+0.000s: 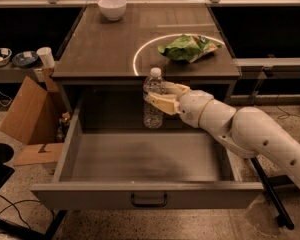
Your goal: Place water bottle into top drawer
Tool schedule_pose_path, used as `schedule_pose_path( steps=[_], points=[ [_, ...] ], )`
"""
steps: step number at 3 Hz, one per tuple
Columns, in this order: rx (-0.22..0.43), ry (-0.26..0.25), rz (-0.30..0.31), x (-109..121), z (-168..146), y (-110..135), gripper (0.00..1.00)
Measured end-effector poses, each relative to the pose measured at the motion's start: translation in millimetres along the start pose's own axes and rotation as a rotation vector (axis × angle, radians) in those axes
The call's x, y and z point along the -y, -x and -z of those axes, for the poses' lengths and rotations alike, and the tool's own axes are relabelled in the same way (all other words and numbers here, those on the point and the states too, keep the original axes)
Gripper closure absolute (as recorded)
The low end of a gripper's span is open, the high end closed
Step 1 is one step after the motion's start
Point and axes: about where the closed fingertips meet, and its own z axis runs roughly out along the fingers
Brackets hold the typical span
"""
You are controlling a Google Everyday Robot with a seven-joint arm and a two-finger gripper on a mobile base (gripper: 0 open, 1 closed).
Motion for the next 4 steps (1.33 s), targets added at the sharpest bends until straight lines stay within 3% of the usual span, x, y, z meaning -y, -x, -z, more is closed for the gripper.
schedule_pose_path(
  steps=[1, 2, 4],
  points=[
    [0.003, 0.016, -0.008, -3, -5, -1, 1.0],
    [0.026, 0.064, -0.027, -17, -19, -12, 1.0],
    [0.114, 0.233, -0.056, -51, -58, -41, 1.0]
  ],
)
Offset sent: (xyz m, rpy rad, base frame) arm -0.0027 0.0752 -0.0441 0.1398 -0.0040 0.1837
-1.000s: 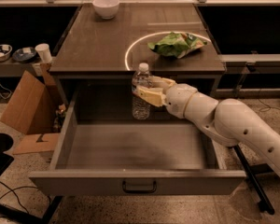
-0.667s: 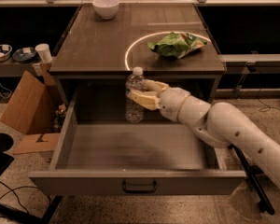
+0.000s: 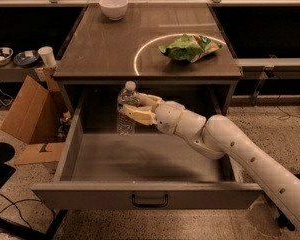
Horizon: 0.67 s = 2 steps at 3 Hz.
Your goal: Place water bottle into top drawer
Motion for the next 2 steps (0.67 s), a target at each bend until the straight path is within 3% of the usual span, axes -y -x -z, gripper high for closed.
schedule_pose_path(
  steps=[1, 2],
  points=[
    [-0.01, 0.045, 0.003, -6, -12, -13, 1.0],
    [-0.059, 0.079, 0.023, -14, -21, -31, 1.0]
  ],
)
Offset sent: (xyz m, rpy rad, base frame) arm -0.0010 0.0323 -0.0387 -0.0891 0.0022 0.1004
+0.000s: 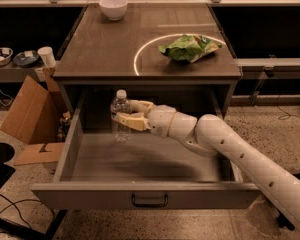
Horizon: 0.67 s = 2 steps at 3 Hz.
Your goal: Place water bottle into top drawer
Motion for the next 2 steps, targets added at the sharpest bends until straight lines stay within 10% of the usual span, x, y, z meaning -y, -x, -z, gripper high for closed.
schedule_pose_path(
  steps=[2],
  points=[
    [-0.048, 0.018, 0.008, -6, -12, -23, 1.0]
  ],
)
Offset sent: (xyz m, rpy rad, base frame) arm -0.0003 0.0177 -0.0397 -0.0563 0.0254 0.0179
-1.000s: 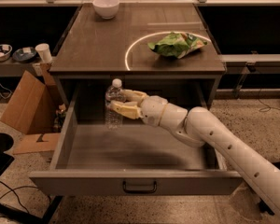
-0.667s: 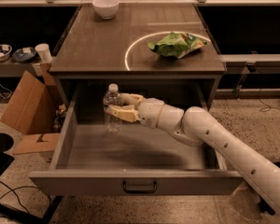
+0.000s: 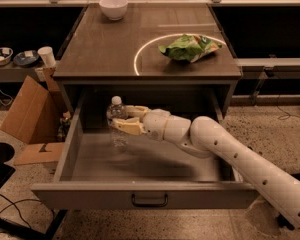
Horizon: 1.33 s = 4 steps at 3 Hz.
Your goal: Place water bottle into top drawer
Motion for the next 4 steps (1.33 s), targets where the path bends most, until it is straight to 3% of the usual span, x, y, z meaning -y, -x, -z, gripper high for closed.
schedule_pose_path(
  steps=[2, 4],
  points=[
    [0.035, -0.052, -0.044, -8.7, -3.7, -18.6, 1.0],
    [0.041, -0.059, -0.048, -9.2, -3.7, -19.4, 0.59]
  ],
)
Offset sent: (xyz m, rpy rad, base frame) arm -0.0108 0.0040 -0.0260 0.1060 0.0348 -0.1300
